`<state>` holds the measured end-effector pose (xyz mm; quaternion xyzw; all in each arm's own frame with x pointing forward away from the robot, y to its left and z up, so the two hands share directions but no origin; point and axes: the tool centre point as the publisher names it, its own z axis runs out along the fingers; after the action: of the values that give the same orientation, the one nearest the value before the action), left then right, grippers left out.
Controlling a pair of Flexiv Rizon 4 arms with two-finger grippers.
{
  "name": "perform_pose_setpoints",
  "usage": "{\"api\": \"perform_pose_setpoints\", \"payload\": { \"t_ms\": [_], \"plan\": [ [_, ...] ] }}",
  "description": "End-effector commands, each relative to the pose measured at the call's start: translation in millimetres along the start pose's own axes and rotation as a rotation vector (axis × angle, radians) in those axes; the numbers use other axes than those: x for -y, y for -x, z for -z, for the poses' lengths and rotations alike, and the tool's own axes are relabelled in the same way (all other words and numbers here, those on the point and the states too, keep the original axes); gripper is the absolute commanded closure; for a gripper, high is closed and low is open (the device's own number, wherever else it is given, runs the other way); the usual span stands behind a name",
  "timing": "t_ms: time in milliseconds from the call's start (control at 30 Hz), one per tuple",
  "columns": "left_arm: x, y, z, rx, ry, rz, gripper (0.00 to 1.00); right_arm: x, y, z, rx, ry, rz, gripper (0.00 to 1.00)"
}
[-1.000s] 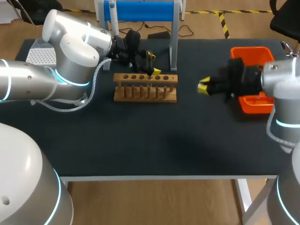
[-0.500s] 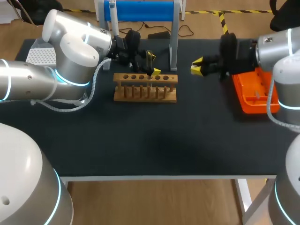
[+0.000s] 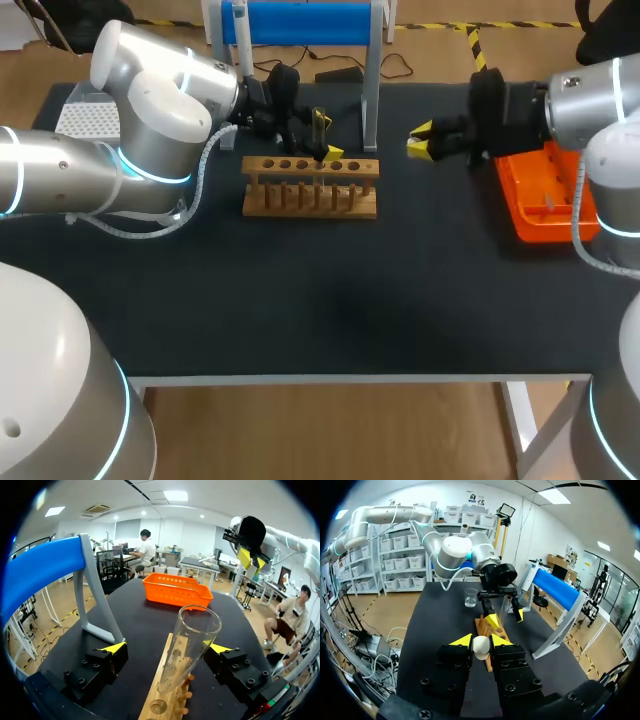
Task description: Invert the test tube, pick up the pipette, mount the tip to pipette, aspirate from beaker and dispense into the tube, eject the tip, return the pipette, and cap with the stopper.
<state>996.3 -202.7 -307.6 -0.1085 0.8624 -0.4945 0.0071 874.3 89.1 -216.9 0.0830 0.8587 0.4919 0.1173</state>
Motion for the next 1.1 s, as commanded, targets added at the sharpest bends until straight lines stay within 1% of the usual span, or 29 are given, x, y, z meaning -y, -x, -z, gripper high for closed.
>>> {"api": "perform_pose_setpoints", "payload": {
  "t_ms": [33,67,233,367,400,467,533,600,800,1100],
  "plan": [
    [0.3,-0.2,0,0.001,0.001,0.001,0.00,0,0,2,-0.003,-0.001,0.000,1.00],
    [0.3,-0.2,0,0.001,0.001,0.001,0.00,0,0,2,-0.003,-0.001,0.000,1.00],
    [0.3,-0.2,0,0.001,0.001,0.001,0.00,-23,9,-24,-0.066,0.015,0.019,1.00],
    [0.3,-0.2,0,0.001,0.001,0.001,0.00,-40,19,-46,-0.108,0.001,0.033,1.00],
    [0.3,-0.2,0,0.001,0.001,0.001,0.00,-43,21,-51,-0.107,-0.021,0.045,1.00],
    [0.3,-0.2,0,0.001,0.001,0.001,0.00,-51,25,-61,-0.124,-0.020,0.036,1.00],
    [0.3,-0.2,0,0.001,0.001,0.001,0.00,-58,29,-70,-0.132,-0.044,0.051,1.00],
    [0.3,-0.2,0,0.001,0.001,0.001,0.00,-64,32,-78,-0.143,-0.047,0.048,1.00],
    [0.3,-0.2,0,0.001,0.001,0.001,0.00,-74,43,-98,-0.163,-0.073,0.057,1.00],
    [0.3,-0.2,0,0.001,0.001,0.001,0.00,-81,53,-111,-0.167,-0.095,0.073,1.00]
  ]
}}
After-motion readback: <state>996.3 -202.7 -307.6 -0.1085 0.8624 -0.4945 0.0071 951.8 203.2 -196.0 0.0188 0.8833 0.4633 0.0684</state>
